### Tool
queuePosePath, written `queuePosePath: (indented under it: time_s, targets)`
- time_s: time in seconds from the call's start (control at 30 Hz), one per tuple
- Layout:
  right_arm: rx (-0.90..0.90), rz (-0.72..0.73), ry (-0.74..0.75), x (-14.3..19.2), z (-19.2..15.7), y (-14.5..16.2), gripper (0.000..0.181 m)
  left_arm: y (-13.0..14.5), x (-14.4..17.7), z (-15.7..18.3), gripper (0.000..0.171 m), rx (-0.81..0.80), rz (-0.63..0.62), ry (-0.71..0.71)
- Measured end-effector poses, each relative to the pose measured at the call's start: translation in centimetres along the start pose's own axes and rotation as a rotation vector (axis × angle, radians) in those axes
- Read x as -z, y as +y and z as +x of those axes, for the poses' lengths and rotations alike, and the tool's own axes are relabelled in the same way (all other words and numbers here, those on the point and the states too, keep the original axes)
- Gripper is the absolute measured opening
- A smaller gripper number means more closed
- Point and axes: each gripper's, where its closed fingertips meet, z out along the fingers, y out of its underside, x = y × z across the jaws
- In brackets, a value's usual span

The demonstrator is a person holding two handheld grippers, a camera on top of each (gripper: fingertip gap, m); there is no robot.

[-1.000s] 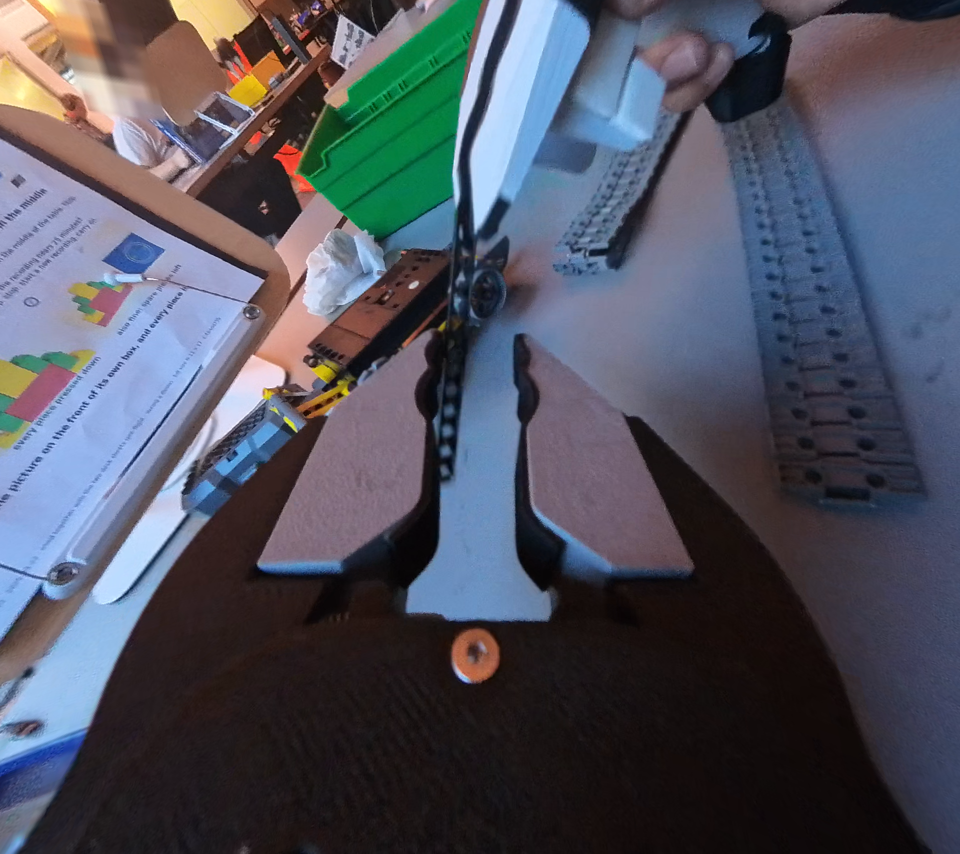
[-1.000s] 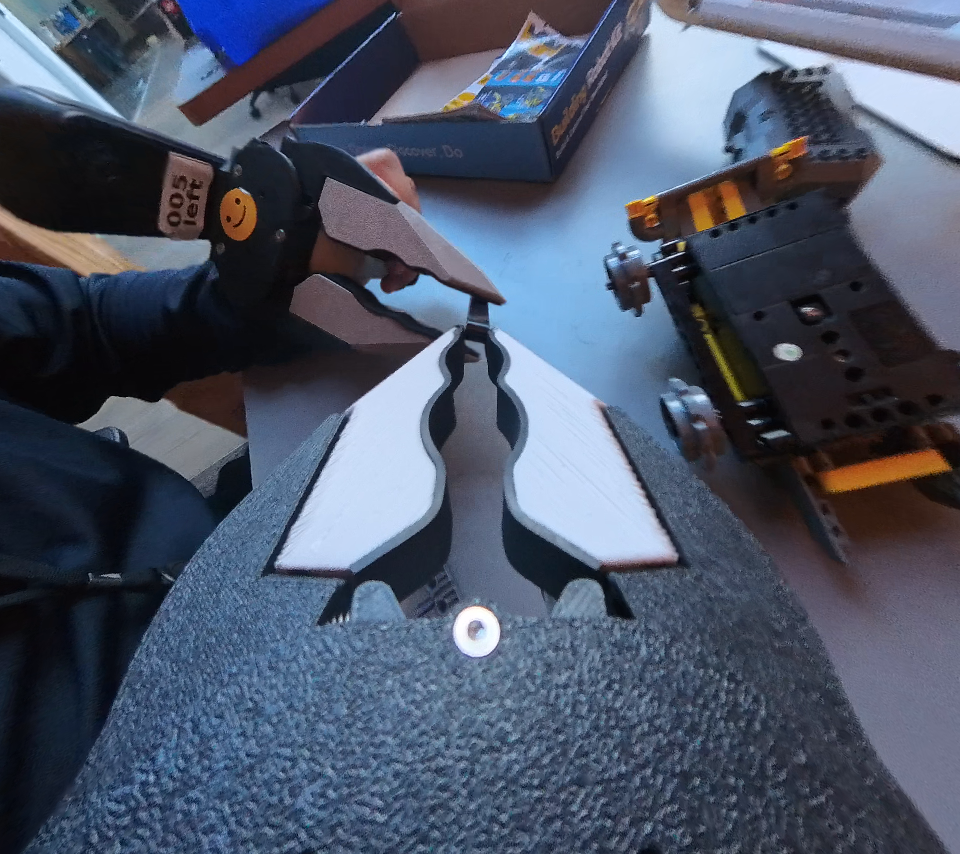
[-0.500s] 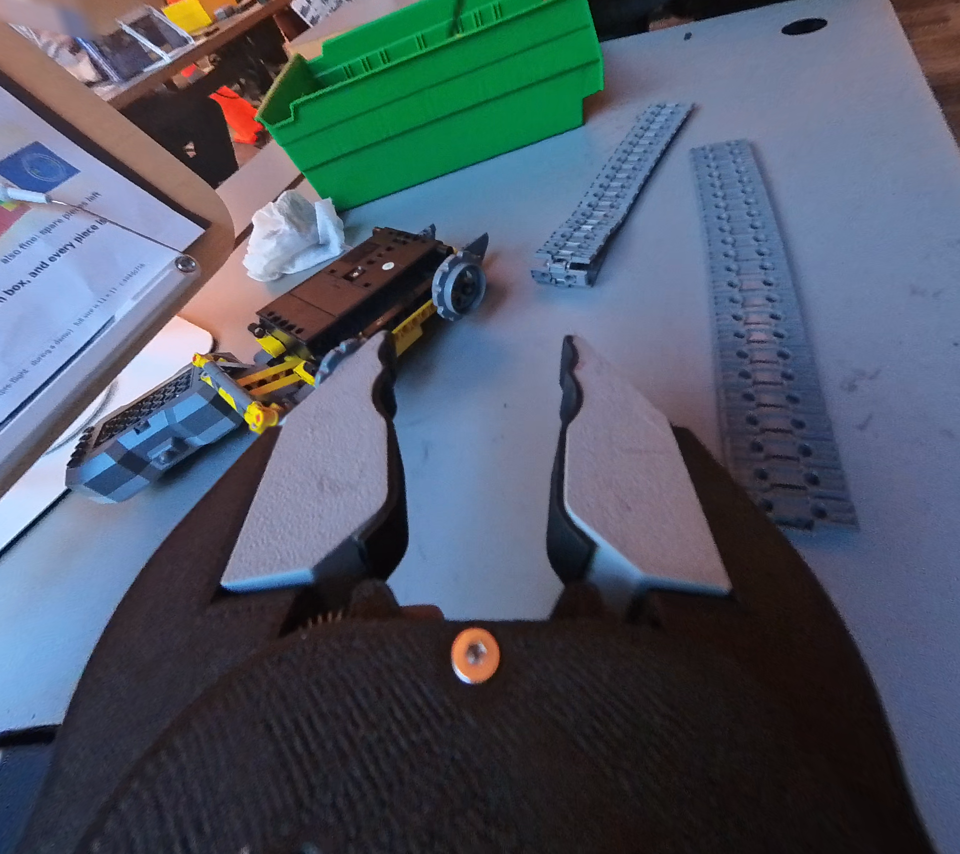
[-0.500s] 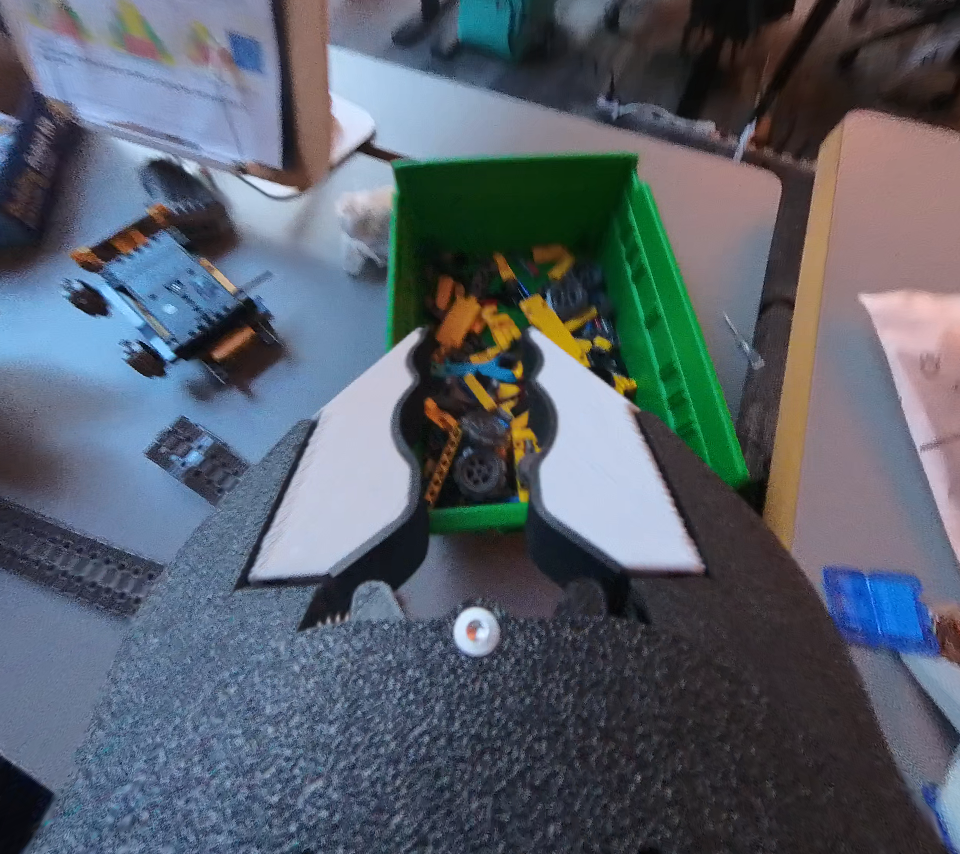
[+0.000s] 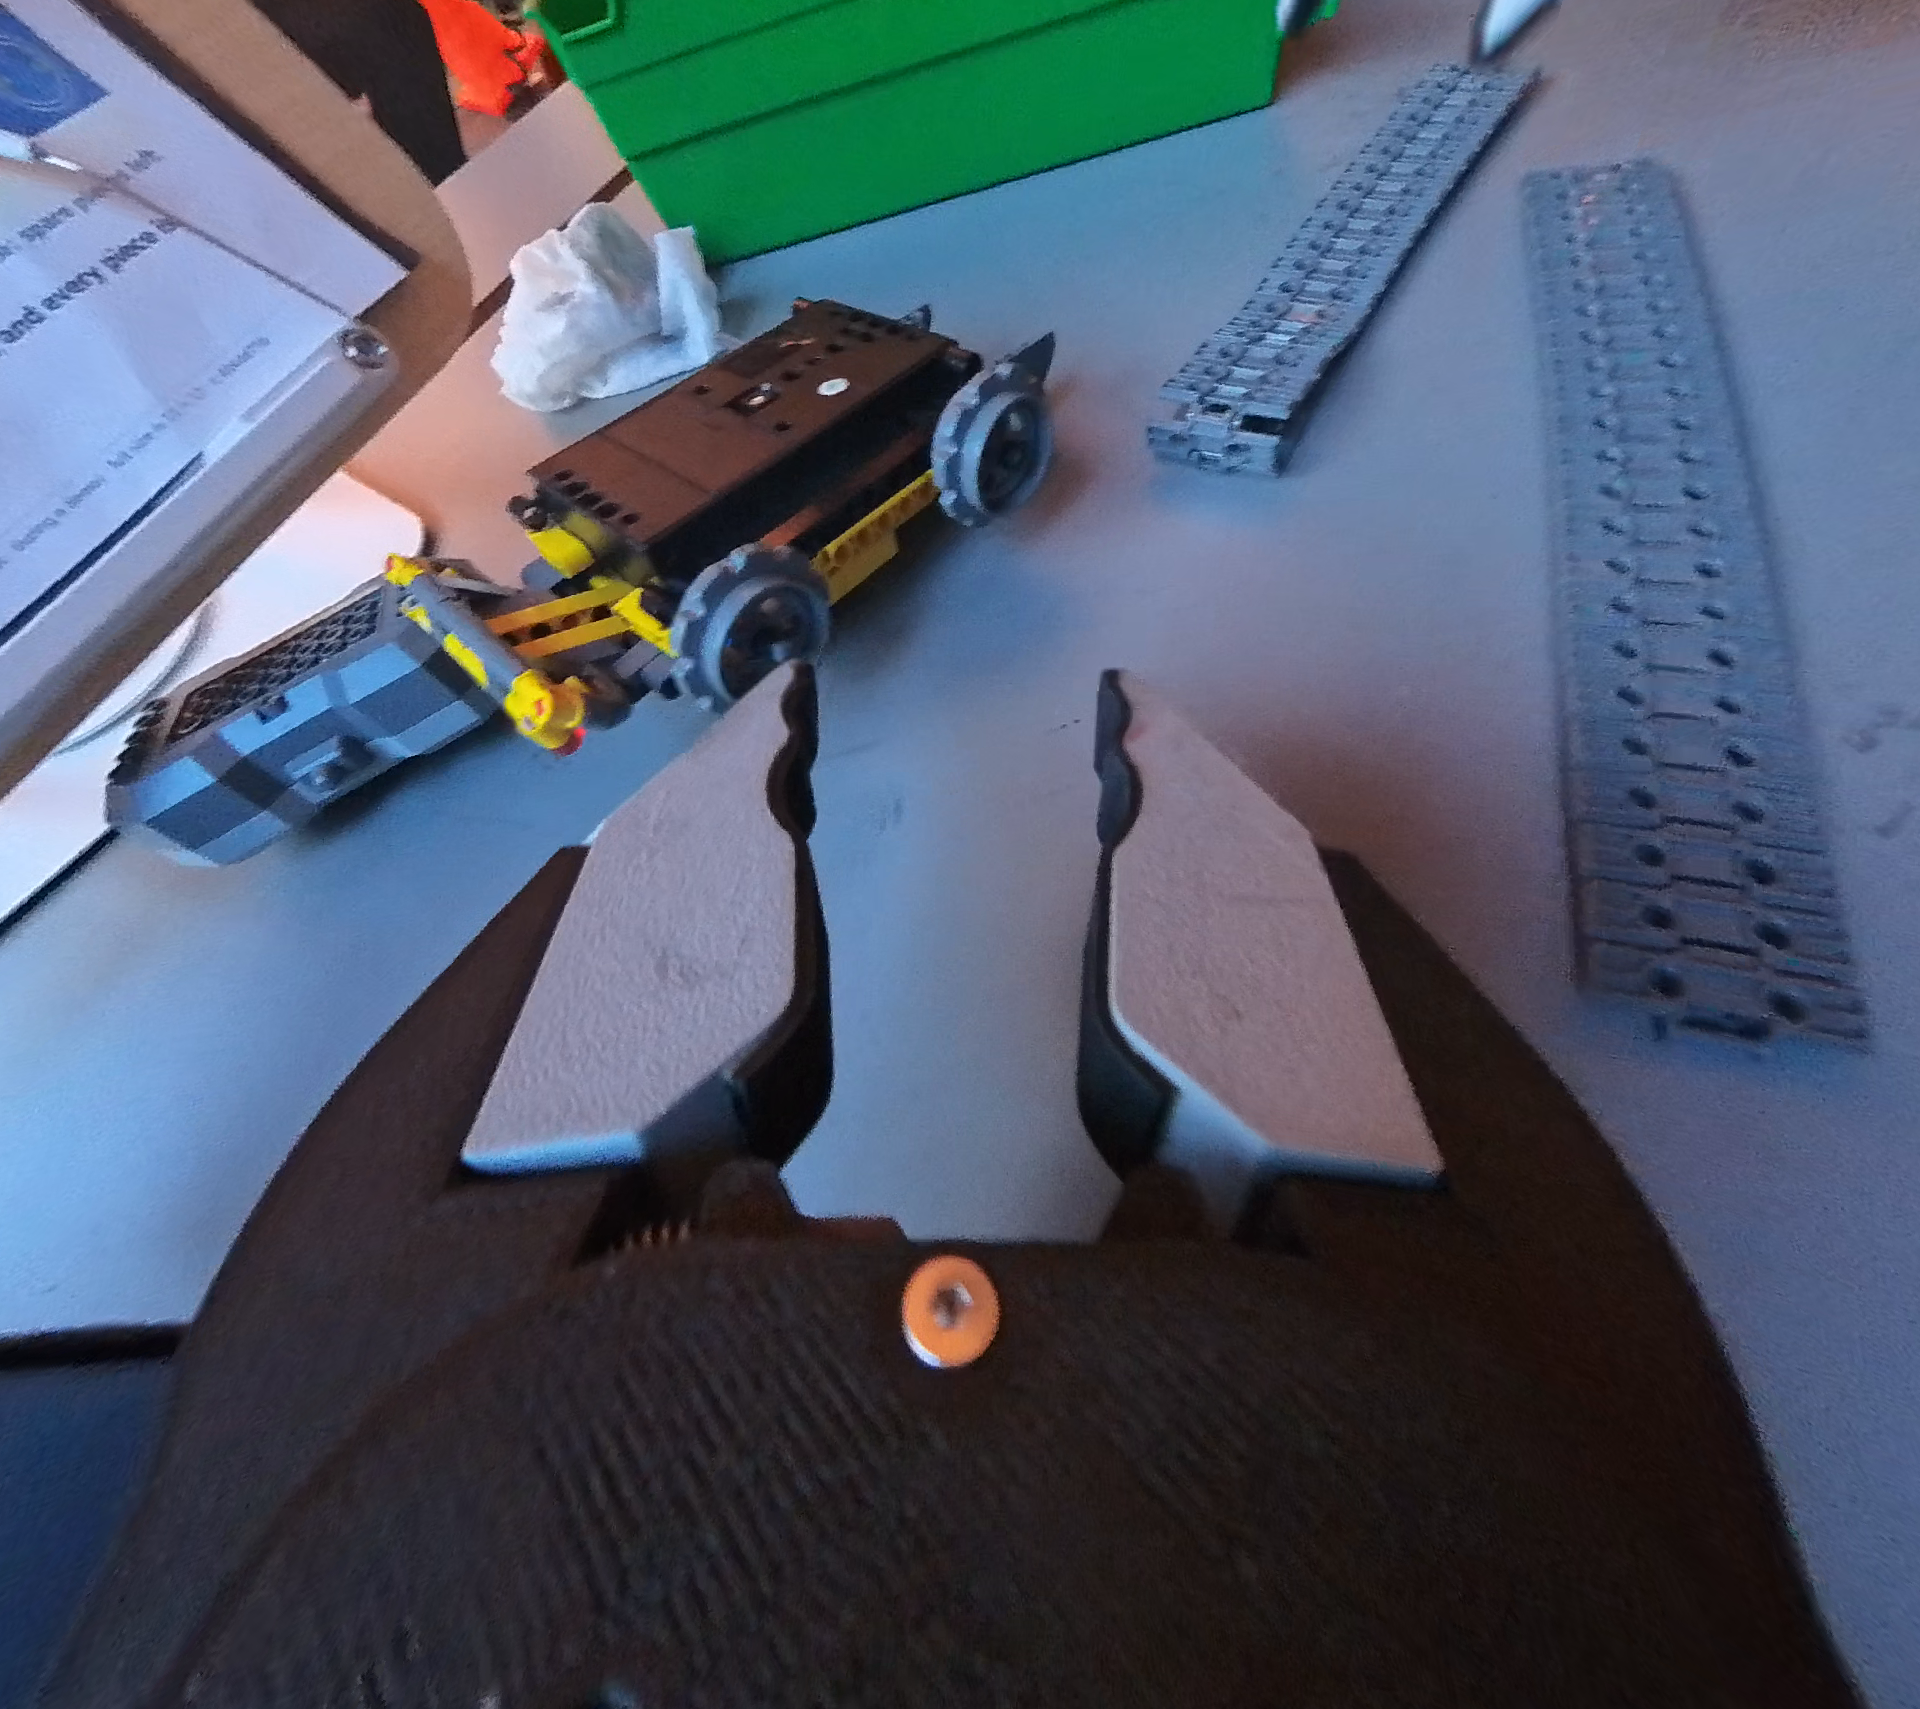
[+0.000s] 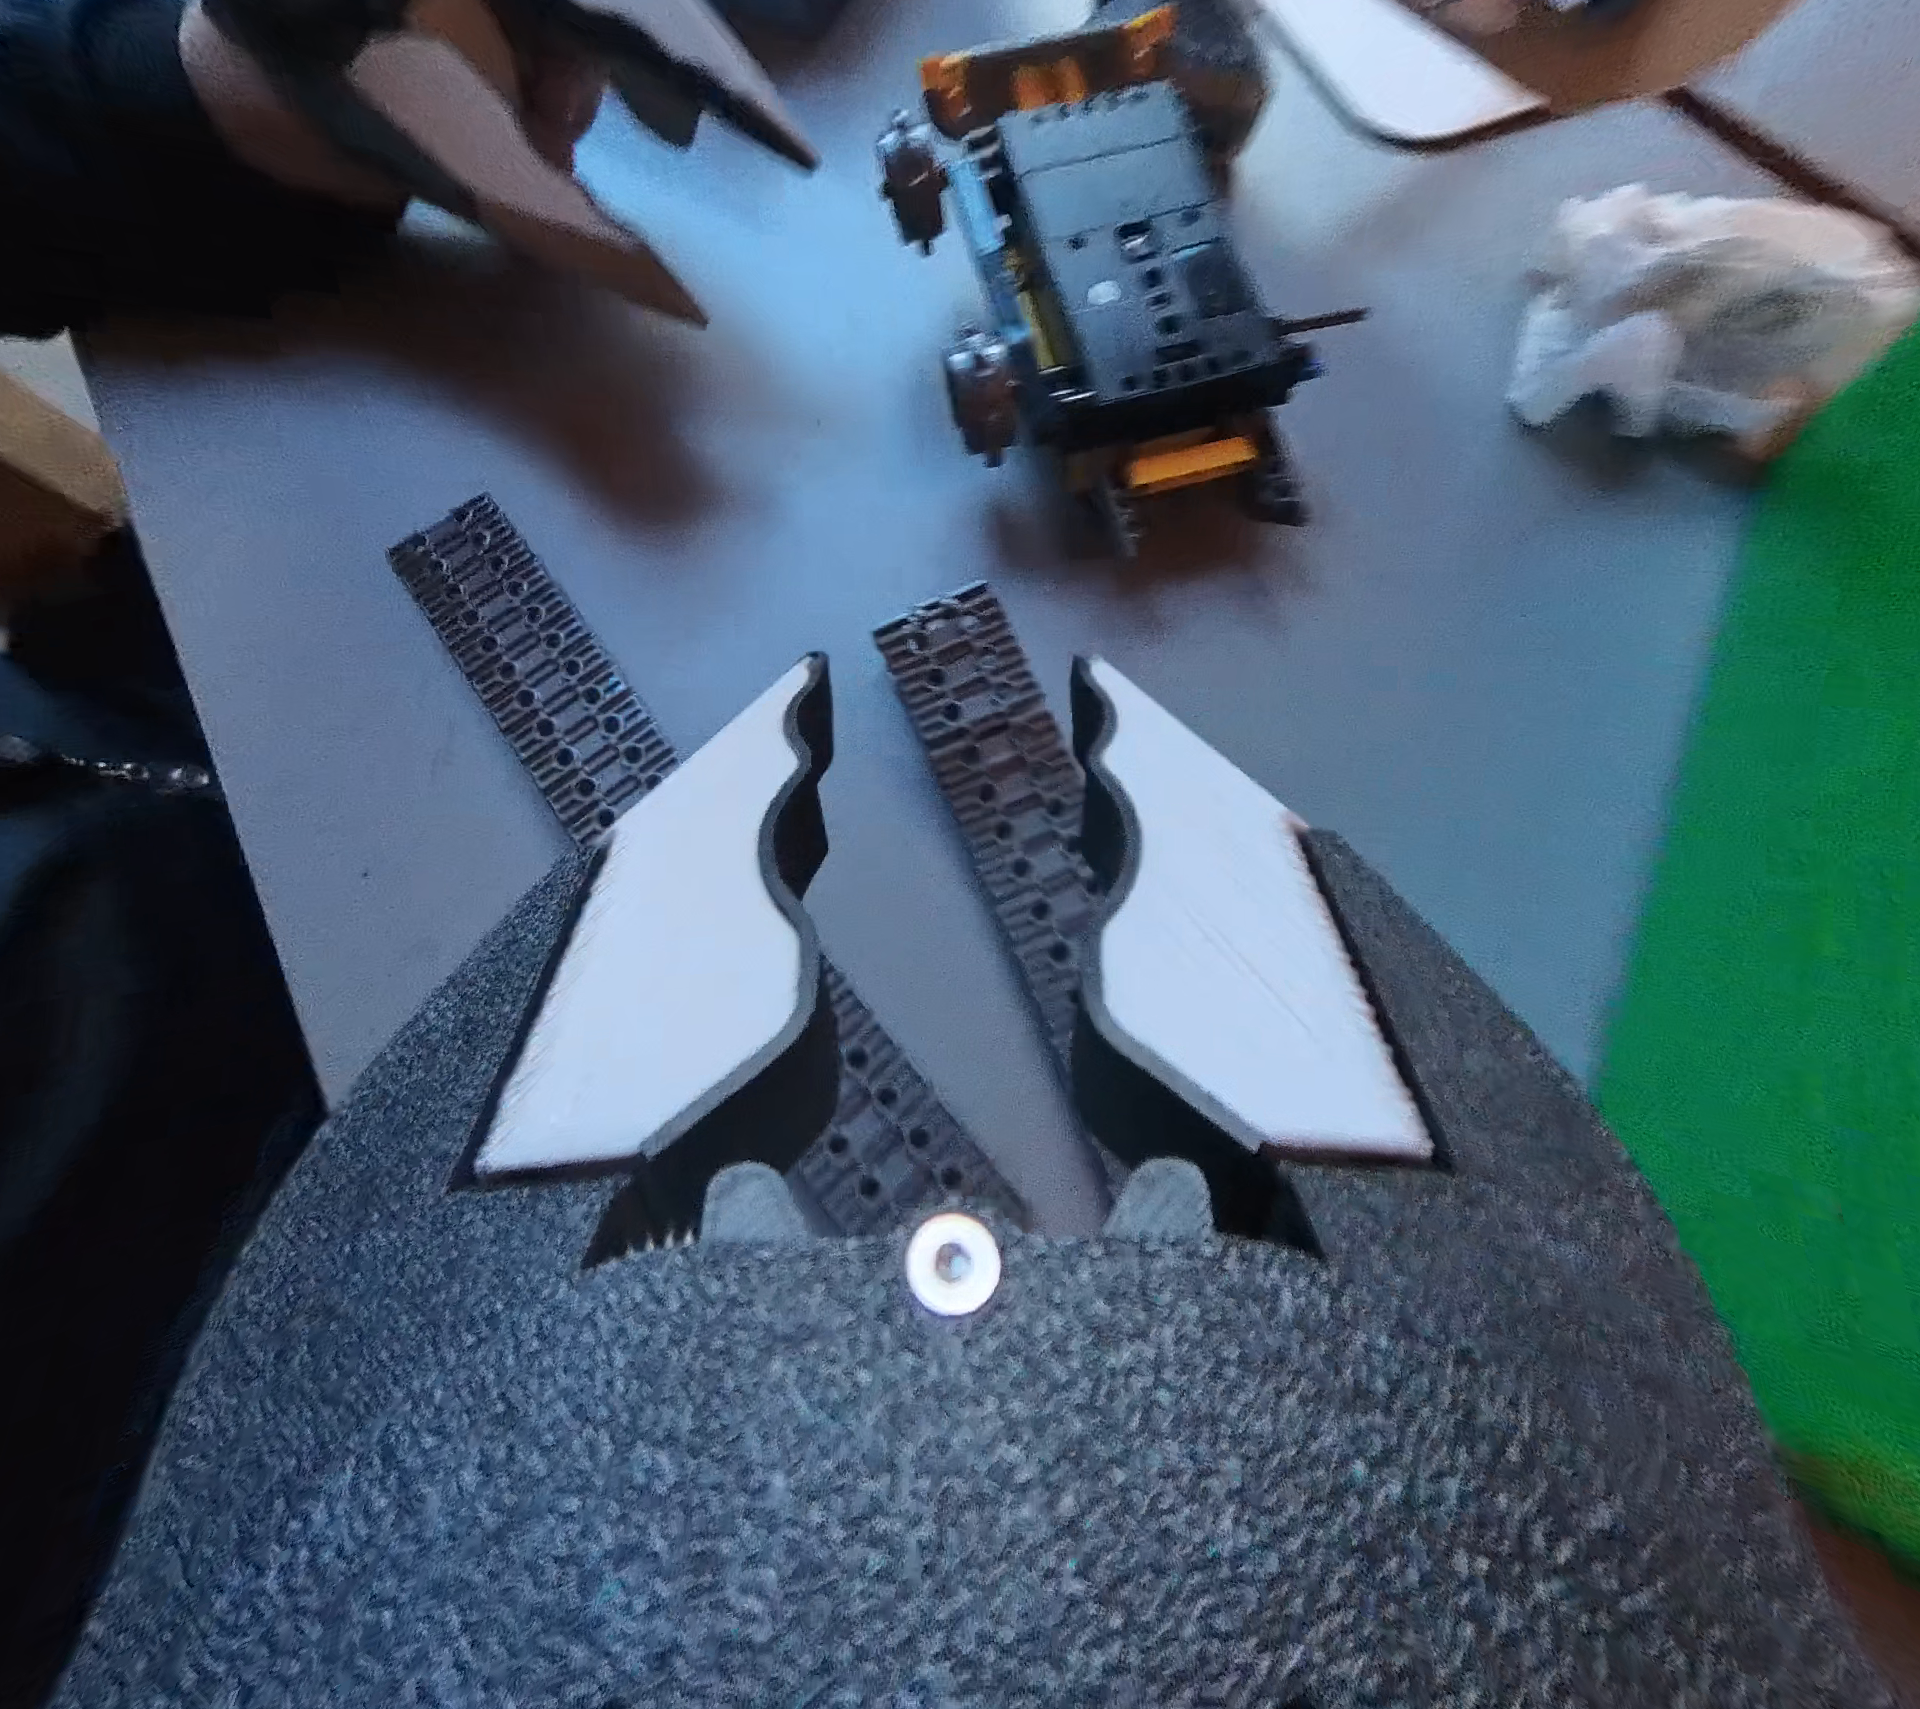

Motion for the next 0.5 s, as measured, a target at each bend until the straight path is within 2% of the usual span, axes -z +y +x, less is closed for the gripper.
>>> queuePosePath:
  time_s: [0.1,0.2,0.27,0.33,0.4,0.5]
  targets:
    - [0.029,-0.045,-0.029,-4.2,0.2,0.1,0.049,0.3,0.2,-1.4,0.052,0.041,0.0,-0.034]
    - [0.096,0.025,-0.014,-6.7,1.5,-2.9,0.049,0.3,0.5,-2.8,0.054,0.132,0.025,-0.052]
    - [0.13,0.033,0.038,-7.6,3.6,-4.2,0.049,0.4,0.9,-3.5,0.057,0.185,0.04,-0.062]
    - [0.138,-0.002,0.016,-8.4,4.7,-4.2,0.049,0.6,1.2,-4.1,0.056,0.212,0.045,-0.076]
    - [0.119,-0.043,-0.084,-8.9,4.2,-3.4,0.045,0.6,1.5,-4.5,0.056,0.227,0.055,-0.091]
    - [0.109,-0.05,-0.123,-9.3,3.7,-2.3,0.042,0.7,1.4,-4.7,0.054,0.248,0.048,-0.088]
